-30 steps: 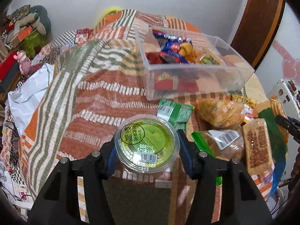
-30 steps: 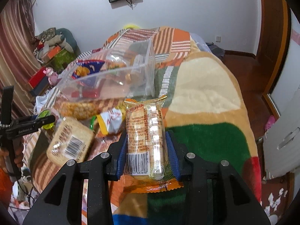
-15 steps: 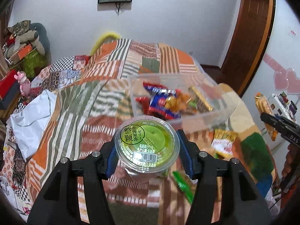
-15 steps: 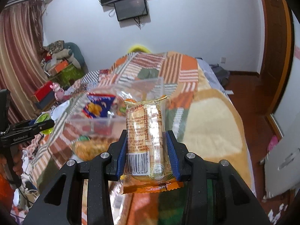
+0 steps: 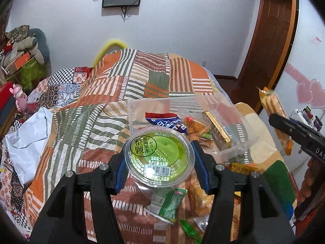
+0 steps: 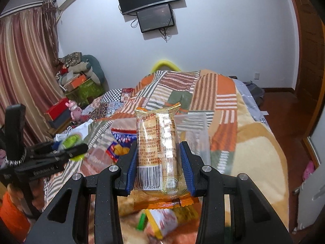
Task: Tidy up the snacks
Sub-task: 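Place the jelly cup in the box with the left while the right drops the bread pack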
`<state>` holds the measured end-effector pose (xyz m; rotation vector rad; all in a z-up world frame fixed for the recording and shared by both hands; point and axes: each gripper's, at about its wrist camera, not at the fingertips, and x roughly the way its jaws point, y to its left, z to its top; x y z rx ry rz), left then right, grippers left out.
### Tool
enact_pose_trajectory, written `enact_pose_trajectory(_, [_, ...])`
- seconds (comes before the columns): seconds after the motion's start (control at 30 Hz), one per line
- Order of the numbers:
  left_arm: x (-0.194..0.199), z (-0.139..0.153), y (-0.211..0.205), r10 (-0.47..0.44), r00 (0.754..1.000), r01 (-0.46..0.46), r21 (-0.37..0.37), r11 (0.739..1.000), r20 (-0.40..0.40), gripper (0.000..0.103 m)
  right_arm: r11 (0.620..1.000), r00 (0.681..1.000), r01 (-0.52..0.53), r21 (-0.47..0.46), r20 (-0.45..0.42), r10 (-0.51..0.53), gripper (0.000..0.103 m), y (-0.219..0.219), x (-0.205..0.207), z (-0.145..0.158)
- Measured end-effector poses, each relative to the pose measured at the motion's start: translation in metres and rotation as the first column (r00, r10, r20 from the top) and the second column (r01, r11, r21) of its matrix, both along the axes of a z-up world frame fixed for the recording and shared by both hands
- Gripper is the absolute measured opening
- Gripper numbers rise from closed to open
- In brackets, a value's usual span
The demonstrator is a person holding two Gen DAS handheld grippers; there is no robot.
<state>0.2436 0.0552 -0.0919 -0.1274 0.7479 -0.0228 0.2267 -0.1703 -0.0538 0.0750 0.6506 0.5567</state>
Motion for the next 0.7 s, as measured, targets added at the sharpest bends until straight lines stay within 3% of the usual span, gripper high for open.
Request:
enact_pose_trajectory(0.3, [0.035, -0.027, 0.000, 0.009, 0.998, -0.008, 0.003, 1.000, -0.061, 0.057, 1.000, 0.999, 0.015, -0.017, -0.052, -0.016, 0.036, 0.015, 0.034, -0.018])
enact_pose_trajectory(0.7, [0.052, -0.048, -0.004, -0.001, 0.994, 0.001, -0.001, 1.000, -0.108, 0.057, 0.996, 0.988, 0.005, -0.087, -0.154, -0.019, 0.036, 0.034, 0.061, -0.049])
